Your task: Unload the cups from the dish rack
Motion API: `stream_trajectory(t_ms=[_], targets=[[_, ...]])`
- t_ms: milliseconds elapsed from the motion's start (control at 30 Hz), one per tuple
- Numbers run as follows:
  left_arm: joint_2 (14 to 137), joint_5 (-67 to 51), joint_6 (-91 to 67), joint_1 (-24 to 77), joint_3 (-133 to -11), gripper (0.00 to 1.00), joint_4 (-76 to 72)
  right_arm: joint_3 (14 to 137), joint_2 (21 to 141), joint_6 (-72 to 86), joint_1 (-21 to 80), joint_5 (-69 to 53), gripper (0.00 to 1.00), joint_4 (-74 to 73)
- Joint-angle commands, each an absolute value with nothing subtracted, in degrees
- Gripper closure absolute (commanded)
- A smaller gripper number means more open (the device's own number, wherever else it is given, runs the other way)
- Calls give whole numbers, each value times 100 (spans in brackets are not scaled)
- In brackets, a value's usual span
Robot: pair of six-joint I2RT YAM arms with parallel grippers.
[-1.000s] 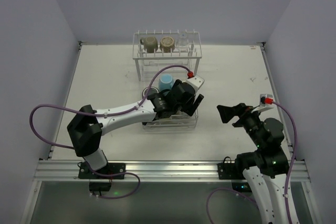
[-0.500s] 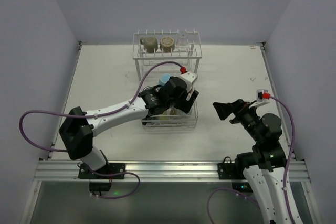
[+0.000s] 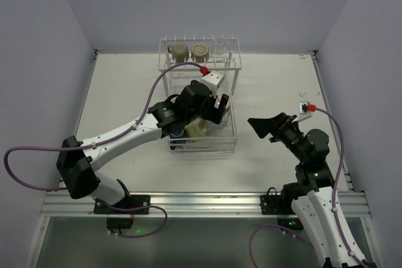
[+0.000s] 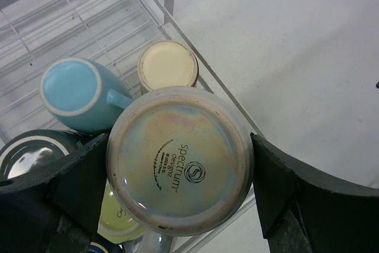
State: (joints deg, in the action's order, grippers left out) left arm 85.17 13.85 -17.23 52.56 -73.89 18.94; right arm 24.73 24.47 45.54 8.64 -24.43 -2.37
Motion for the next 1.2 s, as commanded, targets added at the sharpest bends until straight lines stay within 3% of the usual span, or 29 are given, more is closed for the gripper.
stream_trajectory(t_ms=[0,367,733,1167], targets=[[8025,1696,-1766,5150,-7796,100,1284,2426,2566,4921,923,-2856,4,702],[7366,1372,-2232,5150,-7533,100,651,2066,2900,5580,1063,-3287,1,1861],[6724,238,-3295,5159,-6627,100,-781,1907,3199,6029,1397,-3674,1,2820],[6381,-378,-4385,5177,-5485,100,-2714,1828,3691,7065,1608,-4210,26,5288]])
